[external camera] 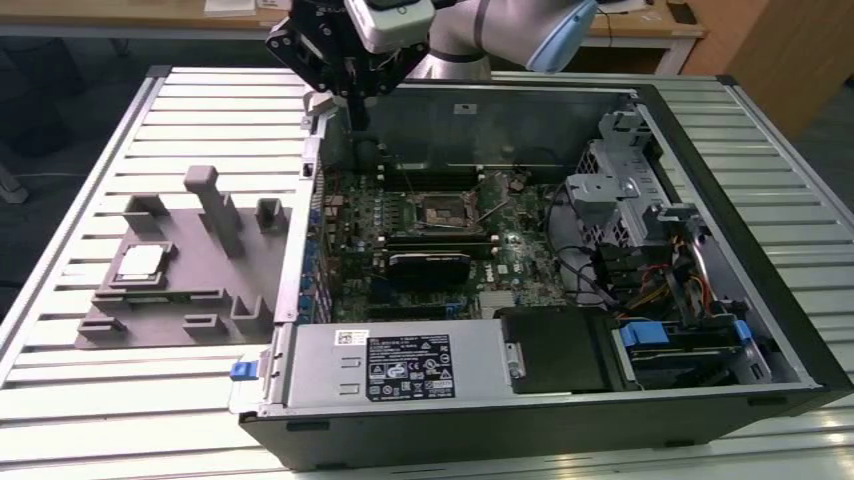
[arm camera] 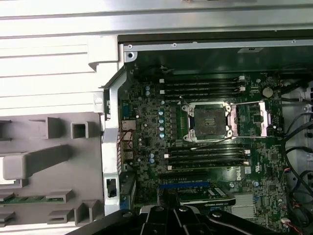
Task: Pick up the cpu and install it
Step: 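Reach for the cpu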
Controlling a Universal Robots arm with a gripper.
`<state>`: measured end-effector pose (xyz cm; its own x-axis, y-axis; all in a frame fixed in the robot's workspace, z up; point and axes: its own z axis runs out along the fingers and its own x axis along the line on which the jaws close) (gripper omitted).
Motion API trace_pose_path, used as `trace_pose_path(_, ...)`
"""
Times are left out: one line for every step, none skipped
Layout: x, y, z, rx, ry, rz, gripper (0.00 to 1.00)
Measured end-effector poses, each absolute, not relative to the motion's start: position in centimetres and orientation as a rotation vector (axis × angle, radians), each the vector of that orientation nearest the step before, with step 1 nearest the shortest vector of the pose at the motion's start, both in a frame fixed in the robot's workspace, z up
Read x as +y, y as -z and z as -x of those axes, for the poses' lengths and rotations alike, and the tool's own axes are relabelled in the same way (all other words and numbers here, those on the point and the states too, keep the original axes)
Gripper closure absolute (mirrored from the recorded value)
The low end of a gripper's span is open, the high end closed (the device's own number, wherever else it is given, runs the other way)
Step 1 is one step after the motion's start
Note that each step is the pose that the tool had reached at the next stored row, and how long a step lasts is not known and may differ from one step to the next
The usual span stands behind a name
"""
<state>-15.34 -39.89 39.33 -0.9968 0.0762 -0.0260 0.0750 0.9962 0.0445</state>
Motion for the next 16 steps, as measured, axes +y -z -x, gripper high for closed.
trace_pose_path(-39.9,-39.3,15.4,3.111,-0.068,-0.118,0.89)
trace_pose_path(-39.9,-39.3,15.5,3.111,-0.068,-0.118,0.89)
trace_pose_path(-39.9,-39.3,15.6,3.111,-0.068,-0.118,0.89)
trace_pose_path(-39.9,-39.3,15.8,3.111,-0.068,-0.118,0.89)
trace_pose_path(-39.9,-39.3,15.9,3.111,-0.068,-0.118,0.89)
trace_pose_path(-39.9,-39.3,16.0,3.110,-0.068,-0.118,0.89)
trace_pose_path(-39.9,-39.3,16.1,3.110,-0.068,-0.118,0.89)
trace_pose_path(-39.9,-39.3,16.2,3.110,-0.068,-0.118,0.89)
trace_pose_path(-39.9,-39.3,16.3,3.110,-0.068,-0.118,0.89)
trace_pose_path(-39.9,-39.3,16.4,3.110,-0.068,-0.118,0.89)
trace_pose_path(-39.9,-39.3,16.5,3.110,-0.068,-0.118,0.89)
trace_pose_path(-39.9,-39.3,16.6,3.110,-0.068,-0.118,0.89)
trace_pose_path(-39.9,-39.3,16.7,3.110,-0.068,-0.118,0.89)
trace_pose_path(-39.9,-39.3,16.8,3.110,-0.068,-0.118,0.89)
trace_pose_path(-39.9,-39.3,16.9,3.110,-0.068,-0.118,0.89)
trace_pose_path(-39.9,-39.3,17.0,3.110,-0.068,-0.118,0.89)
